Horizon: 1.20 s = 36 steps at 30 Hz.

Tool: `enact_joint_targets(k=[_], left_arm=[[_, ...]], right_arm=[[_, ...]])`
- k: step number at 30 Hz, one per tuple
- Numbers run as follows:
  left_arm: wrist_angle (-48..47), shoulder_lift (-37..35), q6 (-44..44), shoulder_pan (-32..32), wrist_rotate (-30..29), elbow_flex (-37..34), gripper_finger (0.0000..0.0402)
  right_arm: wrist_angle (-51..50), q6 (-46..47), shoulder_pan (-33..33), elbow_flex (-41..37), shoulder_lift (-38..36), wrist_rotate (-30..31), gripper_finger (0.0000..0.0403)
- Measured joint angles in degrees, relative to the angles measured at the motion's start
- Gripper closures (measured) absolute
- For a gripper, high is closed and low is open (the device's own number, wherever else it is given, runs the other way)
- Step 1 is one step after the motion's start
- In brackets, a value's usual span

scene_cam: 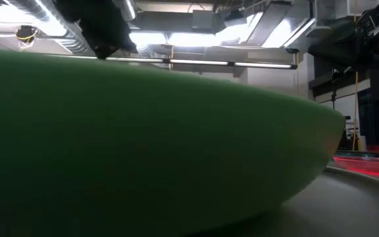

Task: Stack plastic plates
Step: Move the stacked plates to the center of the table

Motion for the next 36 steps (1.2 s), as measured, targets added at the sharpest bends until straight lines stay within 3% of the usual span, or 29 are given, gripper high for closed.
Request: enact_joint_targets(k=[7,13,22,29,36], left_arm=[[7.55,0.09,0.16,-0.5,-1.08,0.01,0.0299],[12.03,0.09,-1.39,-6.09,-0.99,0.01,0.0308],[12.55,0.91,-3.74,-15.46,-12.07,5.55,0.0311],[11.16,10.24,-9.09,-20.63,-15.7,13.19,0.0311],[2.46,22.8,-21.48,-24.56,-15.26,27.43,0.0311]], right_arm=[[0.04,0.09,0.02,0.0,0.0,0.0,0.0397],[0.41,-0.48,0.0,0.0,0.0,0.94,0.0397],[2.6,-2.83,0.0,0.0,0.0,3.04,0.0398],[3.08,-2.78,0.0,0.0,0.01,0.91,0.0397],[2.96,-1.03,0.0,0.0,0.01,-6.36,0.0398]])
